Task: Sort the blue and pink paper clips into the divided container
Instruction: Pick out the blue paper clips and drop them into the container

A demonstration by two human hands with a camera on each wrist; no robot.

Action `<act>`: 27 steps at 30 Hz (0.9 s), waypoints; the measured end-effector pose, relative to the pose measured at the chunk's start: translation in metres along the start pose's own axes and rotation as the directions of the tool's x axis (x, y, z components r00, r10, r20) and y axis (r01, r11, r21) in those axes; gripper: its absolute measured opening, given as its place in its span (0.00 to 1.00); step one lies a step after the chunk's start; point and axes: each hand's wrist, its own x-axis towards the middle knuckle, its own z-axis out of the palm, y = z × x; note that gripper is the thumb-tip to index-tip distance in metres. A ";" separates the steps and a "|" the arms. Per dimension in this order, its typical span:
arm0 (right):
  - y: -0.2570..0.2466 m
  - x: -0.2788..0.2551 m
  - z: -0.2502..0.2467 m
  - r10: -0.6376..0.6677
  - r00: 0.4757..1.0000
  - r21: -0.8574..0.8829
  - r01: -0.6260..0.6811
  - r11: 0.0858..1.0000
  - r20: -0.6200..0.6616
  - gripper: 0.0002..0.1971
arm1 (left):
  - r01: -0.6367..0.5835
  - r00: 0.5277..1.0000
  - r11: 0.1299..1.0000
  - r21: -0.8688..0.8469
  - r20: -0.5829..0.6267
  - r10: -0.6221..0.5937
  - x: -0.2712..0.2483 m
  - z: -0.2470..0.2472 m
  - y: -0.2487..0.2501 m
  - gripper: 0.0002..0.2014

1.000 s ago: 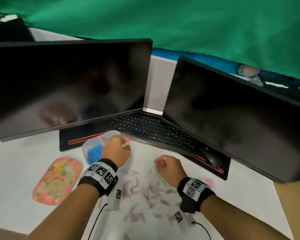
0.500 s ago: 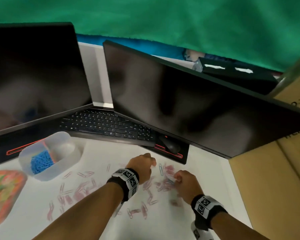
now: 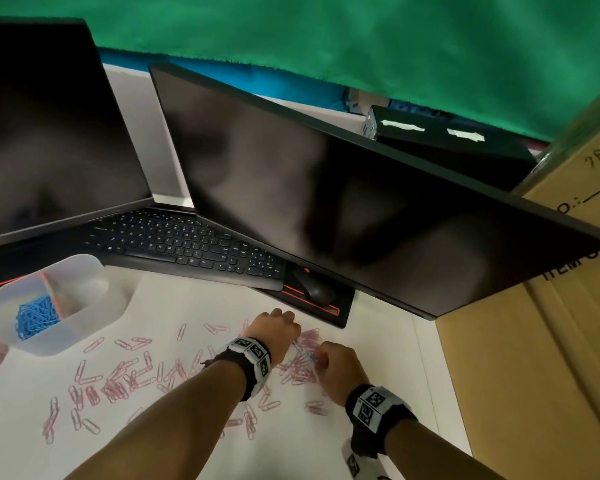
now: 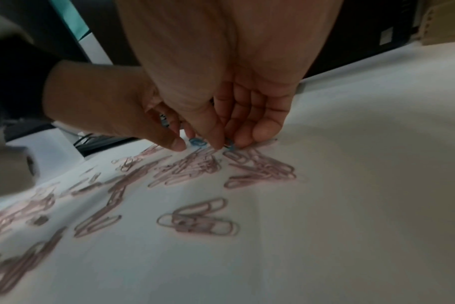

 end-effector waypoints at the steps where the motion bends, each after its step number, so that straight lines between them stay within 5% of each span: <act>1: 0.003 0.000 -0.001 0.008 1.000 0.027 -0.008 1.000 -0.002 0.04 | 0.008 1.000 1.000 -0.003 -0.001 -0.008 0.000 0.001 0.000 0.19; 11: 0.006 -0.001 -0.010 0.071 0.996 0.175 -0.061 0.983 -0.056 0.03 | 0.072 0.992 0.995 -0.070 0.109 -0.064 -0.007 0.004 -0.004 0.13; 14: -0.003 0.001 -0.010 0.092 0.992 0.246 -0.070 0.967 -0.081 0.02 | 0.103 0.995 0.966 -0.239 0.043 -0.095 -0.017 0.005 -0.009 0.11; 16: -0.014 0.002 -0.010 0.101 0.991 0.320 -0.069 0.945 -0.086 0.03 | 0.173 0.978 0.853 -0.492 -0.020 -0.209 -0.026 0.005 -0.015 0.07; 19: -0.043 0.004 -0.008 0.135 0.991 0.483 -0.123 0.867 0.009 0.01 | 0.229 0.924 0.565 -0.793 -0.006 -0.383 -0.041 0.007 -0.027 0.09; 24: -0.098 0.011 0.004 0.119 0.989 0.648 -0.146 0.747 0.086 0.08 | 0.143 0.943 0.156 -0.977 0.087 -0.322 -0.072 0.001 -0.050 0.16; 27: -0.124 0.014 0.011 0.102 0.991 0.685 -0.135 0.716 0.089 0.15 | 0.097 0.936 0.037 -0.995 0.078 -0.344 -0.093 -0.003 -0.068 0.13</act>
